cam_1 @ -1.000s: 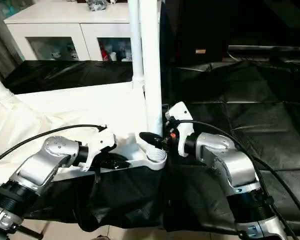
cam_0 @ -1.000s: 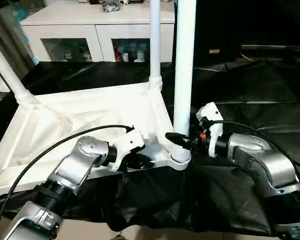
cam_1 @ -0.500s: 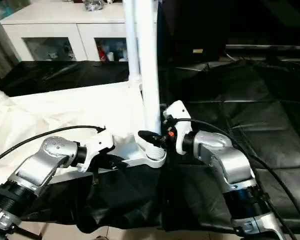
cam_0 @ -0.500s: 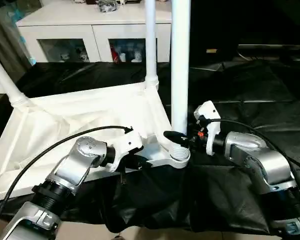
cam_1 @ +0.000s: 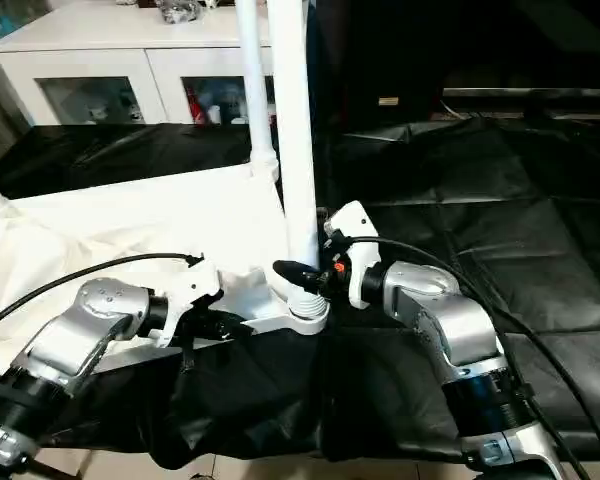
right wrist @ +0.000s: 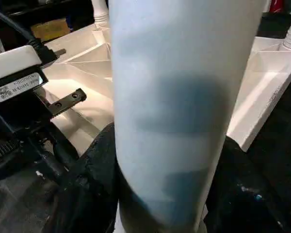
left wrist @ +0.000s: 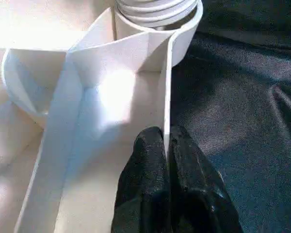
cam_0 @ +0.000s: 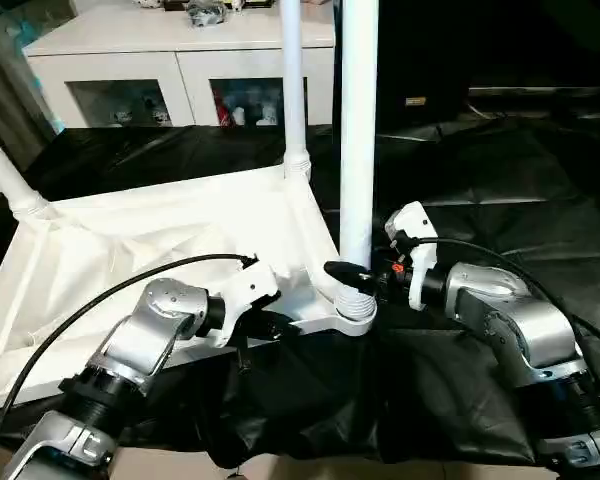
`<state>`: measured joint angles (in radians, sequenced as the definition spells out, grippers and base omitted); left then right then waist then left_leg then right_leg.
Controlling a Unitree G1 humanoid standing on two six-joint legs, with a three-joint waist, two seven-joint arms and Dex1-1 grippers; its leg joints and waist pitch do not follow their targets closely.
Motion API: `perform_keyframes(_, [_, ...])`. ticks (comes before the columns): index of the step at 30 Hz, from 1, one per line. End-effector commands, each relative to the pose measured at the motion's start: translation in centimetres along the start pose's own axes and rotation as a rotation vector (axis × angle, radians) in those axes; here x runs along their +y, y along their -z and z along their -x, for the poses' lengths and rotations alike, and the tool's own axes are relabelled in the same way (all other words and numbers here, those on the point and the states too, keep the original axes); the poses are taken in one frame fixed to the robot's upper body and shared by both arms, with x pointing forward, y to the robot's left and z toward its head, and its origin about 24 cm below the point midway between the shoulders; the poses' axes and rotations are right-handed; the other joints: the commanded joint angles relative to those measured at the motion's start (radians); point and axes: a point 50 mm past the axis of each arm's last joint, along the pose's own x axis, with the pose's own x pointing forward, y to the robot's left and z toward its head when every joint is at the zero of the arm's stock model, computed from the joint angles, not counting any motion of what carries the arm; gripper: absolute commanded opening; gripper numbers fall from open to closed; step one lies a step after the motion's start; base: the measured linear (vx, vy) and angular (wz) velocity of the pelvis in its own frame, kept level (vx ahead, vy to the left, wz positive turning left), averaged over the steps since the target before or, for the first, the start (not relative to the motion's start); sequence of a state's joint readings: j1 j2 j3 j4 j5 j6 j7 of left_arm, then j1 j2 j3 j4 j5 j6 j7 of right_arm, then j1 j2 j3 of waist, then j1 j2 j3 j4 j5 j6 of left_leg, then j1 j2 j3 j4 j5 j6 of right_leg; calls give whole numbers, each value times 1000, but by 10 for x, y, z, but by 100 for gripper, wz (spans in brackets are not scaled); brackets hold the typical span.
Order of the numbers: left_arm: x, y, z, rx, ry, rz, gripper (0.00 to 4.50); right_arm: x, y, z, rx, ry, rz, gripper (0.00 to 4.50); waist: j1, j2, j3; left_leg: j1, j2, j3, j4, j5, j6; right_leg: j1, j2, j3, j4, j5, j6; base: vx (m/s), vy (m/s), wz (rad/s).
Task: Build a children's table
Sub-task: Insert table leg to table base
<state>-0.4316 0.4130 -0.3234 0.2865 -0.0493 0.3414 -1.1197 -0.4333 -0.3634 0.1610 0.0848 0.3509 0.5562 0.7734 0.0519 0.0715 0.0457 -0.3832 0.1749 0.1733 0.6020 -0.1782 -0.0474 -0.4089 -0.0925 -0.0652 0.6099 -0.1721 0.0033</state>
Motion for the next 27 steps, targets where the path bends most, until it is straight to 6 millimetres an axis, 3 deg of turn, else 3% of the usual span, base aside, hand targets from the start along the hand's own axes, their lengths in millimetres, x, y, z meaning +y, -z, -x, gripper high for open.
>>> perform_keyframes(1, [-8, -5, -5, -111, 39, 27, 0, -3, 5, 0, 24, 23, -12, 188, 8, -19, -61, 9, 41, -16, -79, -254, 18, 49, -52, 41, -81, -324, -187, 0, 0, 0])
perform_keyframes(5, [-9, -1, -5, -78, 16, -2, 0, -4, 5, -1, 22, 25, -13, 188, 7, -19, -61, 9, 41, -16, -80, -257, 22, 48, -52, 40, -82, -336, -183, 0, 0, 0])
perform_keyframes(6, [-7, 0, -5, -71, 5, -5, 28, -4, 5, -1, 22, 26, -13, 188, 7, -20, -60, 8, 41, -16, -80, -257, 21, 48, -52, 41, -82, -340, -181, 0, 0, 0])
perform_keyframes(9, [-6, -1, -5, -80, -2, 10, 56, -4, 5, -2, 22, 26, -12, 188, 7, -21, -60, 10, 41, -14, -79, -262, 20, 45, -53, 41, -85, -358, -178, 0, 0, 0])
perform_keyframes(17, [-5, -1, -5, -85, -2, 16, 56, -4, 4, -3, 17, 22, -9, 188, 12, -19, -61, 12, 42, -16, -82, -278, 9, 47, -52, 42, -80, -304, -192, 0, 0, 0])
perform_keyframes(22, [-3, 1, -5, -63, -6, 10, 56, -4, 4, -3, 15, 23, -8, 188, 12, -19, -59, 11, 41, -17, -82, -288, 8, 46, -52, 41, -84, -340, -181, 0, 0, 0])
perform_keyframes(27, [-1, 5, -5, -2, -14, -19, 16, -5, 4, -1, 22, 29, -2, 188, 11, -18, -60, 13, 42, -18, -83, -296, 3, 46, -51, 41, -85, -333, -179, 0, 0, 0])
